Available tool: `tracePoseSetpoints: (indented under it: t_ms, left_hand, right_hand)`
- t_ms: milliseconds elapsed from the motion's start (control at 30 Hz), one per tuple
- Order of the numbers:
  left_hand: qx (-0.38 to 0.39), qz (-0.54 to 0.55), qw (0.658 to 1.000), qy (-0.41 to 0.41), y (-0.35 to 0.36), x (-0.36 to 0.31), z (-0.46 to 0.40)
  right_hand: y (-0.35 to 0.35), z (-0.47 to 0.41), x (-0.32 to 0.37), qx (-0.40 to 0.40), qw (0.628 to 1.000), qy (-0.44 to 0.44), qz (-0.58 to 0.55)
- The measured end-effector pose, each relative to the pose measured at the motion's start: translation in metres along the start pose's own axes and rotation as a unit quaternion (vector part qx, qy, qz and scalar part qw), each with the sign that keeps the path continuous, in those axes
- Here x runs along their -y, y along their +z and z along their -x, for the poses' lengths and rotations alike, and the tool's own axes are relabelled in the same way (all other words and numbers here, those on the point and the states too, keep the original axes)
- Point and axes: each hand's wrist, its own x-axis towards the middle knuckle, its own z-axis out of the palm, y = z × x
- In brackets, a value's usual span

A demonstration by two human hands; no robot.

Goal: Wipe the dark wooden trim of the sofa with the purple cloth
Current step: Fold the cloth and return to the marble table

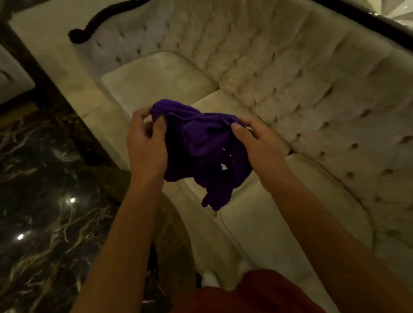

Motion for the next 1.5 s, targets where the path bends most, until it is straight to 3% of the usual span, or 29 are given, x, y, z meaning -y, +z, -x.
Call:
tracePoseSetpoints:
  t_ms: [167,267,367,467,600,700,900,1033,1167,1267,1367,1500]
  left_hand:
    - [-0.152,-0.058,0.986,-0.024,-0.032,0.03,-0.019]
    - [-0.189,-0.145,0.969,-0.066,-0.051,0.046,-0.028]
    - [-0.218,-0.205,0.953,-0.05,-0.057,0.061,-0.022]
    - [-0.211,-0.096,0.969,-0.085,-0.051,0.064,-0.015]
    - [-0.104,0.076,0.961,-0.244,-0.038,0.059,-0.018]
    - [-0.067,0.12,0.964,-0.227,-0.045,0.061,-0.022]
    - [-0.114,0.233,0.954,-0.152,-0.077,0.052,-0.036]
    - [-0.183,0.183,0.959,-0.117,-0.096,0.047,-0.056]
    - [-0.17,0.132,0.974,-0.077,-0.125,0.04,-0.07]
    - [-0.152,0.108,0.982,-0.04,-0.151,0.036,-0.08]
    - [-0.181,0.114,0.976,-0.029,-0.187,0.037,-0.088]
    - [-0.237,0.091,0.965,-0.071,-0.235,0.05,-0.091]
  right_hand:
    - [0.032,-0.03,0.008,0.047,0.997,0.003,-0.054]
    - [0.053,-0.057,0.01,0.125,0.979,0.052,-0.151]
    - [0.081,-0.081,0.013,0.189,0.952,0.112,-0.213]
    - [0.112,-0.094,0.008,0.237,0.923,0.174,-0.247]
    - [0.144,-0.096,-0.001,0.333,0.905,0.167,-0.206]
    - [0.155,-0.096,-0.005,0.415,0.895,0.111,-0.122]
    - [0.168,-0.113,0.001,0.491,0.869,0.051,-0.045]
    - [0.187,-0.128,-0.006,0.485,0.858,0.143,-0.085]
    - [0.218,-0.135,-0.017,0.453,0.855,0.243,-0.072]
    - [0.255,-0.135,-0.016,0.413,0.871,0.258,-0.058]
    - [0.295,-0.142,-0.006,0.356,0.893,0.26,-0.09]
    - [0.341,-0.148,0.017,0.351,0.888,0.261,-0.141]
